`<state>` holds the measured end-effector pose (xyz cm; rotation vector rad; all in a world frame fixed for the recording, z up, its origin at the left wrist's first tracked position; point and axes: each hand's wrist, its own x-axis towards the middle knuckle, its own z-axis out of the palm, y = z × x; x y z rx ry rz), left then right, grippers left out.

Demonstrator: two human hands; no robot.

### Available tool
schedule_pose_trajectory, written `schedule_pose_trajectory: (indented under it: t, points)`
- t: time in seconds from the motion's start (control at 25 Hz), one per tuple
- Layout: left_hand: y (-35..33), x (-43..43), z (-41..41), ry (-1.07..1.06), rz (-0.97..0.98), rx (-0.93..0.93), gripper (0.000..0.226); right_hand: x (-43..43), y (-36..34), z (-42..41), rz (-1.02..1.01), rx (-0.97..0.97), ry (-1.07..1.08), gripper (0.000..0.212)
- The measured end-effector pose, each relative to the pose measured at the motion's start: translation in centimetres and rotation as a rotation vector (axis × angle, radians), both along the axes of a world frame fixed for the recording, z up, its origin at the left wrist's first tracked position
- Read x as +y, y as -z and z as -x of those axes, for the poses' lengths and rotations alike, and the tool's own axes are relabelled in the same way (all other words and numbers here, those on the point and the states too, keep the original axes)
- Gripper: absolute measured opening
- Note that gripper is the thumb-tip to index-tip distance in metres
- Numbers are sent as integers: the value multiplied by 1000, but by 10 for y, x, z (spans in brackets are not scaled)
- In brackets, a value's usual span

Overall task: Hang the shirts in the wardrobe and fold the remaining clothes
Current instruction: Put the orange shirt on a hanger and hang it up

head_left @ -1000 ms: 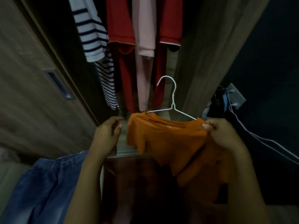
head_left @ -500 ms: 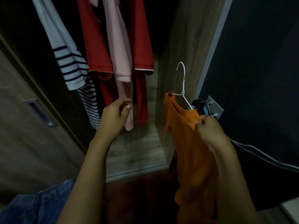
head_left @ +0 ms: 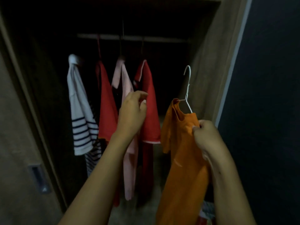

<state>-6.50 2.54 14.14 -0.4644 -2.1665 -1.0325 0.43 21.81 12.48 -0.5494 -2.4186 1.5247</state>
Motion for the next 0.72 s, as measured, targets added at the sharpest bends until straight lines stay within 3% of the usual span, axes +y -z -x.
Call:
schedule_pose_trajectory:
  t: [0.16,0.28,0.44,0.72]
  points:
    - [-35,13,46,-55,92,42,37,-5,-48,61,-26,171,-20,26]
    - [-58,17,83,-121,230,-98,47,-11,-83,116,-24,264,-27,27]
    - [-85,32,116,-206,364,-264,45,-7,-133,177,-38,315,-48,19]
    - [-114,41,138,-184,181,-55,38,-11,-199,226,23,346,-115,21]
